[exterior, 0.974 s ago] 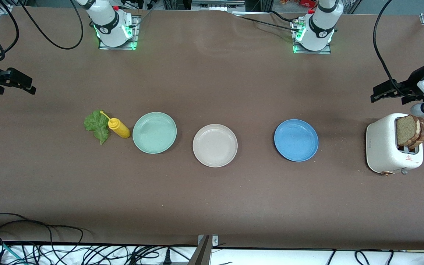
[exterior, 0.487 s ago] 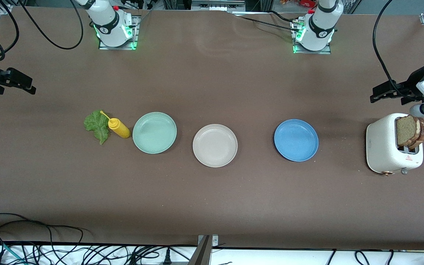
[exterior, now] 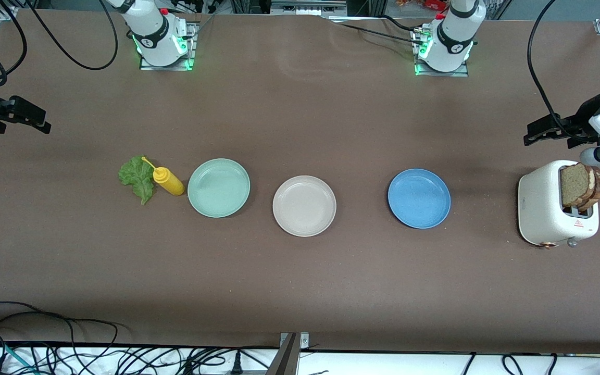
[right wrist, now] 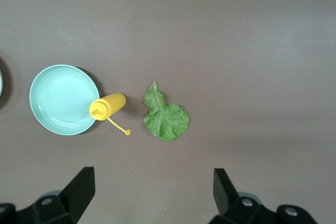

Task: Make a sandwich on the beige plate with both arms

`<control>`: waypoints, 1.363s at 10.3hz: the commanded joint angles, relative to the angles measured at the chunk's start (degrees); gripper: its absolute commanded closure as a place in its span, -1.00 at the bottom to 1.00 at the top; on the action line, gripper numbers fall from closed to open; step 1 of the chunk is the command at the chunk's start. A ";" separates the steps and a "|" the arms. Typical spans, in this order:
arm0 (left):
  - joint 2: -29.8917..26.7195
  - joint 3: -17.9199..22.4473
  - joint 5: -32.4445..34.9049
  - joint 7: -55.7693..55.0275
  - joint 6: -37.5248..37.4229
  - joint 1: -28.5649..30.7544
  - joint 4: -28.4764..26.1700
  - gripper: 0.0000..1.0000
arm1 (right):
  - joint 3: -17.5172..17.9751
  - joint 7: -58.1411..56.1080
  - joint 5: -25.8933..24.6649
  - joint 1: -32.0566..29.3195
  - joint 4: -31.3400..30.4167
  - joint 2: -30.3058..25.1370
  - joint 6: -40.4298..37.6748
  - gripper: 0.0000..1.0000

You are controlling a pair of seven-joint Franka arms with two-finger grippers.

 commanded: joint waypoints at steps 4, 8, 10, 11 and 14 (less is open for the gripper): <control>0.96 -0.01 1.07 1.21 -1.02 0.20 1.94 -1.00 | 0.18 -0.39 0.16 -0.51 0.35 -0.08 -0.54 -1.00; 1.04 -0.01 1.07 1.21 -1.02 0.20 1.94 -1.00 | 0.18 -0.30 0.25 -0.51 0.26 -0.08 -0.54 -1.00; 1.04 -0.01 1.07 1.21 -1.02 0.11 1.86 -1.00 | -0.34 -0.30 0.25 -0.60 0.26 -0.08 -0.54 -1.00; 1.04 -0.01 1.07 1.21 -1.02 0.11 1.86 -1.00 | -0.52 -0.47 0.42 -0.60 0.26 0.00 -0.45 -1.00; 1.04 -0.01 1.07 1.21 -1.02 0.12 1.86 -1.00 | -0.52 -0.47 0.51 -0.60 0.26 0.00 -0.53 -1.00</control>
